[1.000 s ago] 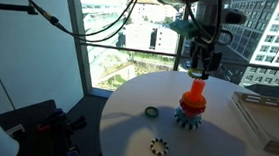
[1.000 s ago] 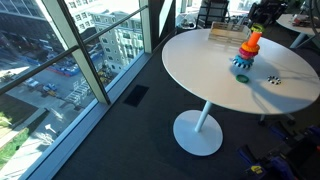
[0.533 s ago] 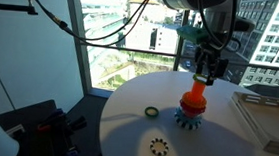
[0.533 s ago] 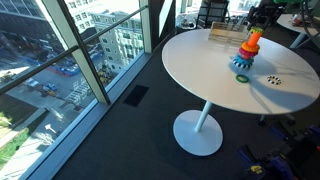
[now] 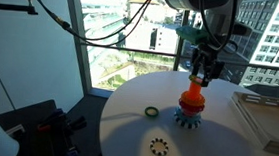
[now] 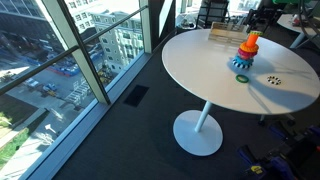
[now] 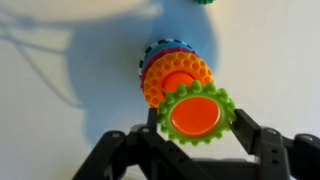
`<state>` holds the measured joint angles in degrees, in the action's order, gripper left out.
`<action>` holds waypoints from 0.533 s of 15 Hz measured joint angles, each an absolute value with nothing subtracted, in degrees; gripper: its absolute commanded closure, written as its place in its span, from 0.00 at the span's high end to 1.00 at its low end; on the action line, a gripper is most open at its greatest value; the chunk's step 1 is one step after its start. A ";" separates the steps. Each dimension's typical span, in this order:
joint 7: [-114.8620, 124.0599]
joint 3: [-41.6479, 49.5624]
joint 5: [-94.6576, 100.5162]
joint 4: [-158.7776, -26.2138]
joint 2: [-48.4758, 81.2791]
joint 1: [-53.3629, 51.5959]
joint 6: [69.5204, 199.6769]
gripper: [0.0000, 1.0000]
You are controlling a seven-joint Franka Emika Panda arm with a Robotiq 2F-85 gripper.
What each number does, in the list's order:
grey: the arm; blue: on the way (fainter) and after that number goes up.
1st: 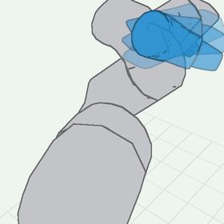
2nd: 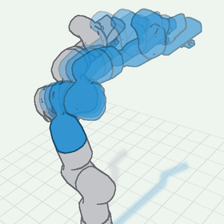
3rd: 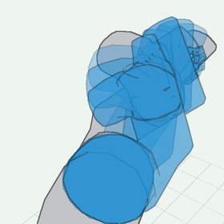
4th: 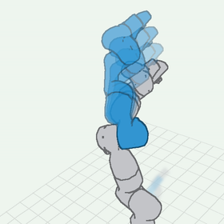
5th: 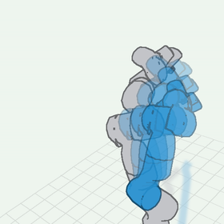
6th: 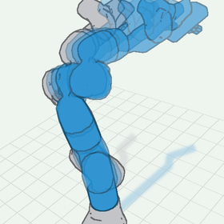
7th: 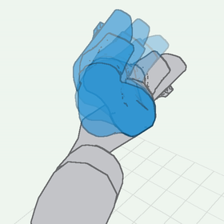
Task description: Pick up the lime green ring and put it on the ring holder
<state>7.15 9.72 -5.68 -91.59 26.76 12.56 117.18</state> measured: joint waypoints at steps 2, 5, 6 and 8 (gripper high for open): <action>7.03 9.50 -5.68 -91.96 26.86 12.56 116.51 0.49; 6.89 9.38 -5.68 -92.13 26.81 12.53 116.44 0.49; 6.89 9.38 -5.68 -92.22 26.79 12.49 116.44 0.49; 6.90 9.39 -5.57 -92.56 26.76 12.40 116.89 0.49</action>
<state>6.90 9.39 -5.57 -92.56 26.76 12.40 116.89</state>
